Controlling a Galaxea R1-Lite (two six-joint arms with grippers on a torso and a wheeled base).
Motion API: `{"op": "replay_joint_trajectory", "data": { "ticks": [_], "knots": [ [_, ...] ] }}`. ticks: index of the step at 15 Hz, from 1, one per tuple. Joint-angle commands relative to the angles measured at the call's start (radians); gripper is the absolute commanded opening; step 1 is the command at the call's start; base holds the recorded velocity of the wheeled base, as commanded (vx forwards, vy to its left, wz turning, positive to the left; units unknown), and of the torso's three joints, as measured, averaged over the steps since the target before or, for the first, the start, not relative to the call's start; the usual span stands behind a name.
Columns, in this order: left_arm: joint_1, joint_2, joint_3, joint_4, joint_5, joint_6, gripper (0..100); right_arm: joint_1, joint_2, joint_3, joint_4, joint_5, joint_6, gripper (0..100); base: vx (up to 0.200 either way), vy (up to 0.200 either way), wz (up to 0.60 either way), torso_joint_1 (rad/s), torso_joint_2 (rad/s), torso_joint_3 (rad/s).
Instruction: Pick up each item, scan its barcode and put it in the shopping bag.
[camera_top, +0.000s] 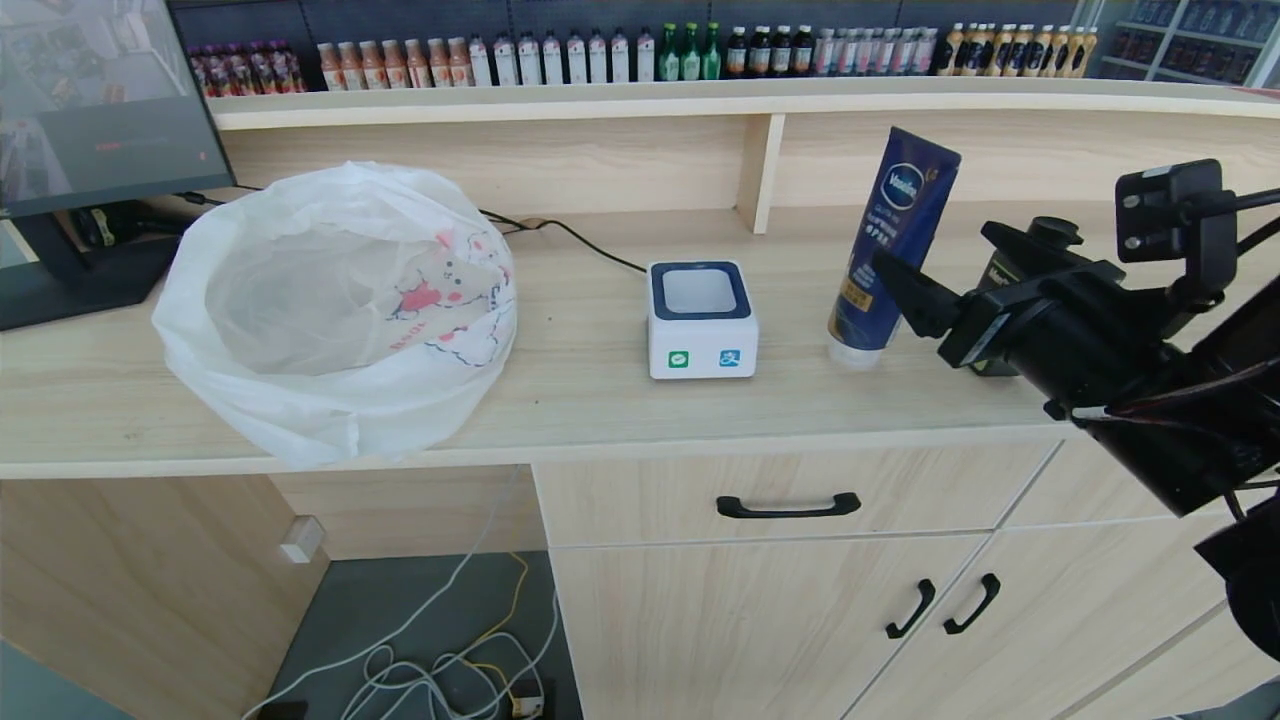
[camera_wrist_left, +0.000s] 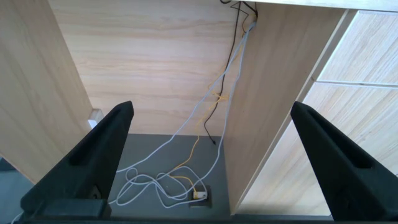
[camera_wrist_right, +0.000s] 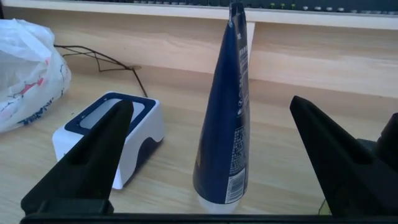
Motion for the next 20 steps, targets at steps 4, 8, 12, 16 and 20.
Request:
{"op": "replay_joint_trajectory", "data": {
  "ticks": [4, 8, 12, 16, 20],
  "knots": [
    [0.001, 0.000, 0.000, 0.000, 0.000, 0.000, 100, -0.031, 0.063, -0.041, 0.000, -0.003, 0.016, 100, 0.000, 0.000, 0.00, 0.000, 0.00, 0.000],
    [0.001, 0.000, 0.000, 0.000, 0.000, 0.000, 100, -0.037, 0.102, -0.096, -0.002, -0.003, 0.036, 100, 0.000, 0.000, 0.00, 0.000, 0.00, 0.000],
    [0.001, 0.000, 0.000, 0.000, 0.000, 0.000, 100, -0.037, 0.132, -0.113, -0.010, -0.003, 0.045, 100, 0.000, 0.000, 0.00, 0.000, 0.00, 0.000],
    [0.001, 0.000, 0.000, 0.000, 0.000, 0.000, 100, -0.036, 0.179, -0.177, -0.010, -0.001, 0.045, 100, 0.000, 0.000, 0.00, 0.000, 0.00, 0.000],
    [0.001, 0.000, 0.000, 0.000, 0.000, 0.000, 100, -0.040, 0.221, -0.219, -0.014, -0.001, 0.045, 100, 0.000, 0.000, 0.00, 0.000, 0.00, 0.000]
  ]
}}
